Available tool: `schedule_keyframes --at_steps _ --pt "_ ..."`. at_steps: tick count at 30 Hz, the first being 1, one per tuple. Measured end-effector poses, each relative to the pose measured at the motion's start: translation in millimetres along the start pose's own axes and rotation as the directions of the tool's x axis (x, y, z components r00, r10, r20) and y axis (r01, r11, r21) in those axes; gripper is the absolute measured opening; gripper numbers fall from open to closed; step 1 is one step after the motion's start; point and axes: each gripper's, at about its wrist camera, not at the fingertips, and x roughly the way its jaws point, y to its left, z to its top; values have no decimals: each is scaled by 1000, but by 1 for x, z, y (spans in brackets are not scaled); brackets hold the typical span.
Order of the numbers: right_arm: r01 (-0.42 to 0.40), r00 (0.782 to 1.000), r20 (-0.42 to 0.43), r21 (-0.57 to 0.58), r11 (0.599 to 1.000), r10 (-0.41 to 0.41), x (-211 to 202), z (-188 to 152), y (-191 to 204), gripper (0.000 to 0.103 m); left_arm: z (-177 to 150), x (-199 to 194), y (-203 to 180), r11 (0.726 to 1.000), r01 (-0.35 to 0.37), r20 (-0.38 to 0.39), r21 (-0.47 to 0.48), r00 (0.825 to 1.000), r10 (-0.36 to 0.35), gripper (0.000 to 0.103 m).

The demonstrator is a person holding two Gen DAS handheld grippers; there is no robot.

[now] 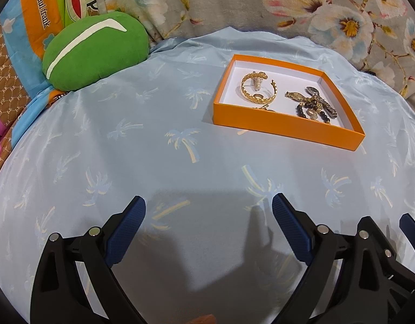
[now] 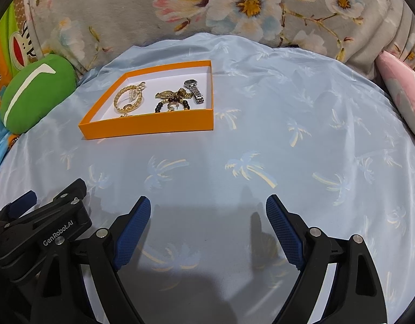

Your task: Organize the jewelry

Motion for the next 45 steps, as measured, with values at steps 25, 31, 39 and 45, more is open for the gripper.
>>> schedule_keyframes --at_steps 25,31,39,45 --pt "2 1000 6 -1 1000 -2 0 0 0 86 1 -4 0 1000 -17 24 6 1000 17 92" --pt "5 1000 8 -2 1000 -5 1 2 -2 86 1 -5 -1 1000 -24 33 7 999 24 92" --pt "5 1000 8 -3 1000 -5 0 2 -2 86 0 -6 0 999 -33 41 4 999 33 92" --pt "6 1000 8 -3 1000 -6 0 1 -2 86 0 -7 0 999 -34 42 3 999 34 92"
